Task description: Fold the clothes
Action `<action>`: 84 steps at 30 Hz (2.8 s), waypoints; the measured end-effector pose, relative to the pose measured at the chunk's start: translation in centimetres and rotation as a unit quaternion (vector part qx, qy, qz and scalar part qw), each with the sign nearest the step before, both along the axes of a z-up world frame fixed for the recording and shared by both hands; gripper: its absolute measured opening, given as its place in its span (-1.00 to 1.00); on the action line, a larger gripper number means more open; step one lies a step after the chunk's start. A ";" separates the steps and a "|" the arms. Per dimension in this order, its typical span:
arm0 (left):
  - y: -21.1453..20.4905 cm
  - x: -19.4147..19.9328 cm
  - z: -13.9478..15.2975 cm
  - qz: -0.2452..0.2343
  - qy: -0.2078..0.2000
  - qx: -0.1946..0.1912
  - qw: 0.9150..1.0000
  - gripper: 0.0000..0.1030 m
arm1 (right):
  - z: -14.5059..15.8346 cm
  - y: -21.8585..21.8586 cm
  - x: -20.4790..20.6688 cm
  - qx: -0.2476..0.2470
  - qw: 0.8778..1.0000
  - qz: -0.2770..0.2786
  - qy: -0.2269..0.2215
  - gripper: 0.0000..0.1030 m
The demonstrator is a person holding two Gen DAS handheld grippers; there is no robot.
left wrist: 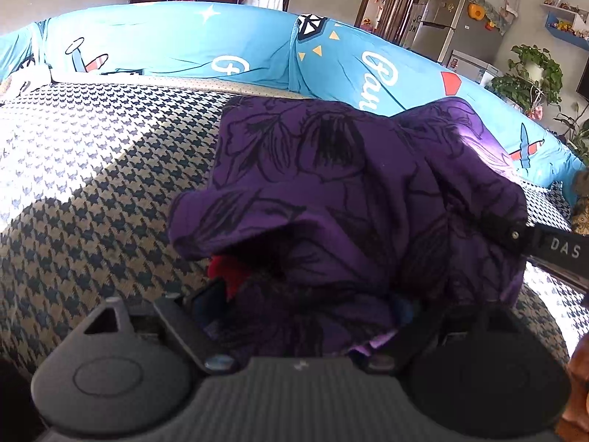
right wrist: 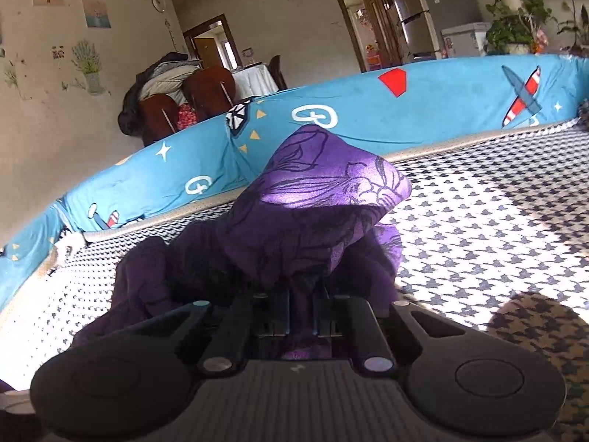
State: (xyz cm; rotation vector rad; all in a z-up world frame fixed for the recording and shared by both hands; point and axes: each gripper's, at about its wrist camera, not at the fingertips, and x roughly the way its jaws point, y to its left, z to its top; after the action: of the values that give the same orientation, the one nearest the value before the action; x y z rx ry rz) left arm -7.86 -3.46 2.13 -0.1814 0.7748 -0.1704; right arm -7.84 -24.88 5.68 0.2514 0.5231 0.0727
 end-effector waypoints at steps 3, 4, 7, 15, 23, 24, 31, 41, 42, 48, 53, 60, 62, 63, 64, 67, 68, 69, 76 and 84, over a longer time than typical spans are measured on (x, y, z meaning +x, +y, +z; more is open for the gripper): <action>0.0 -0.2 0.2 0.008 0.001 0.005 1.000 0.72 | 0.2 -0.7 -1.6 -0.022 0.999 -0.031 0.002 -0.78; 0.1 -0.3 0.3 0.010 0.001 0.006 1.000 0.72 | 0.3 -0.9 -2.1 -0.029 0.999 -0.041 0.003 -0.78; 0.1 -0.5 0.4 0.015 0.006 0.007 1.000 0.72 | 0.2 -2.2 -3.7 -0.031 0.997 -0.072 0.019 -0.78; -0.3 -1.9 1.4 0.005 0.002 0.013 1.000 0.70 | -1.5 -3.8 -6.0 -0.028 0.992 -0.088 0.080 -0.77; -1.0 -3.2 5.2 -0.006 -0.061 0.018 0.998 0.75 | -0.2 -3.8 -8.5 -0.037 0.993 -0.105 0.044 -0.58; -1.2 -3.1 5.6 -0.010 -0.066 0.018 0.998 0.77 | 0.1 -3.7 -8.8 -0.039 0.993 -0.106 0.035 -0.55; -3.6 -0.1 7.3 -0.030 -0.084 0.012 0.996 0.97 | 0.7 -2.1 -7.7 -0.055 0.997 -0.053 -0.004 -0.13; -7.4 6.2 4.7 -0.051 -0.036 0.062 0.996 1.00 | -0.6 -0.1 -4.1 -0.129 0.991 -0.038 -0.014 0.30; -7.5 6.7 4.2 -0.049 -0.028 0.065 0.996 1.00 | -0.7 0.0 -3.6 -0.136 0.990 -0.034 -0.014 0.32; -7.9 8.5 2.0 -0.035 0.000 0.092 0.995 1.00 | -2.5 0.8 0.4 -0.183 0.983 -0.022 0.012 0.40; -7.1 8.4 0.9 -0.020 -0.003 0.098 0.995 0.54 | -3.9 0.1 1.7 -0.167 0.984 -0.037 0.042 0.07; -5.0 6.6 1.4 0.022 -0.035 0.089 0.995 -0.13 | -3.5 -2.0 0.8 -0.127 0.986 -0.095 0.043 -0.62; -4.5 5.9 1.7 0.038 -0.040 0.095 0.994 -0.21 | -3.4 -2.6 0.2 -0.117 0.986 -0.110 0.045 -0.65; -4.1 5.5 1.8 0.047 -0.042 0.097 0.993 -0.23 | -3.3 -2.9 -0.1 -0.112 0.986 -0.118 0.046 -0.65; -3.8 5.2 1.9 0.056 -0.044 0.098 0.993 -0.28 | -3.2 -3.1 -0.3 -0.108 0.985 -0.126 0.047 -0.65; -1.8 4.4 1.6 0.080 -0.028 0.094 0.992 -0.29 | -2.9 -4.0 -1.2 -0.093 0.983 -0.149 0.050 -0.66; -1.1 4.1 1.5 0.088 -0.022 0.093 0.992 -0.29 | -2.8 -4.3 -1.4 -0.089 0.982 -0.156 0.051 -0.66; -0.4 3.8 1.4 0.096 -0.017 0.091 0.991 -0.29 | -2.8 -4.6 -1.7 -0.084 0.982 -0.164 0.052 -0.66; 2.4 1.9 0.1 0.112 0.011 0.072 0.991 -0.19 | -2.2 -6.0 -3.8 -0.055 0.976 -0.202 0.054 -0.63; 3.1 0.6 0.2 0.109 0.021 0.058 0.992 -0.03 | -2.2 -6.6 -5.2 -0.045 0.975 -0.210 0.059 -0.21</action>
State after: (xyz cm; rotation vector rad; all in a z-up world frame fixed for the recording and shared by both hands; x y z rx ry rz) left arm -7.25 -0.37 2.29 -0.1579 0.7991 0.0856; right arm -13.05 -31.49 3.45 0.2748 0.5796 -0.3775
